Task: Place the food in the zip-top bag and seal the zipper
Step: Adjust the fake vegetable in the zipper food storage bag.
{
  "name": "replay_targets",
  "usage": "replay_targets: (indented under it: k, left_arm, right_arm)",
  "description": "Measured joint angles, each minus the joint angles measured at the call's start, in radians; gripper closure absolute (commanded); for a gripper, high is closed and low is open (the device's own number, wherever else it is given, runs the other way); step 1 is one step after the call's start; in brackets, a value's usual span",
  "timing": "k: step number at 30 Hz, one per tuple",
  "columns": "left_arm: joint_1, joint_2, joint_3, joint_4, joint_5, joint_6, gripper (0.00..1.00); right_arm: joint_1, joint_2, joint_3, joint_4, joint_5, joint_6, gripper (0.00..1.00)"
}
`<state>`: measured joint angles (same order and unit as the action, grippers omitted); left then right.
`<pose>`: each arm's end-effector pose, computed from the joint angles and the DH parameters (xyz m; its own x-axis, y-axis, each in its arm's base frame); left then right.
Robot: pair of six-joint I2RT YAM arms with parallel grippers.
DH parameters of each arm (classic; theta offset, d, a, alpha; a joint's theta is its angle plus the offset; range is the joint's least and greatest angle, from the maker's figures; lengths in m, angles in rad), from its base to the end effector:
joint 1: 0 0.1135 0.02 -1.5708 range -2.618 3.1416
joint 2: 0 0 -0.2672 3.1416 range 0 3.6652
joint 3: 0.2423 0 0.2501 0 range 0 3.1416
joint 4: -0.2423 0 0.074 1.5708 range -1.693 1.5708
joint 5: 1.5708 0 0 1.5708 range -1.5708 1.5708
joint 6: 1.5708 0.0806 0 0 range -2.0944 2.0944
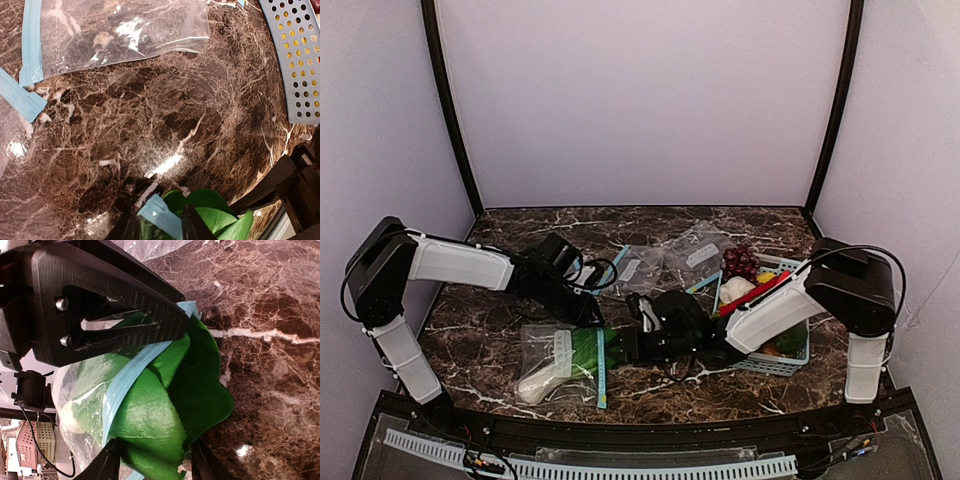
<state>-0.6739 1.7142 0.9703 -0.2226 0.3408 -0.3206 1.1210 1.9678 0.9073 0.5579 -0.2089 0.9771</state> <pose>0.2666 -0.2474 0.1343 -0.8424 0.2926 -0.4526 0.4964 0.7483 -0.4401 0.1711 0.3929 0.1037 -0.9129 -0.0258 -0.4074 -0.3634 0.5060 0.7823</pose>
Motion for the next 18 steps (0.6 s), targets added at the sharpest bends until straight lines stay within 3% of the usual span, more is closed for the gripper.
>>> replay_targets:
  k: [6,10,18]
  left_arm:
    - [0.003,-0.003,-0.029,0.046,0.027,-0.02,0.98]
    - [0.003,-0.042,-0.066,0.084,0.061,-0.028,0.99]
    - [0.003,-0.153,-0.119,0.171,0.161,-0.063,0.99]
  right_arm:
    - [-0.008,0.02,0.002,0.061,-0.036,-0.022,0.85]
    - [-0.015,0.02,0.002,0.116,-0.064,-0.059,0.96]
    - [-0.028,-0.015,-0.007,0.151,-0.136,-0.164,1.0]
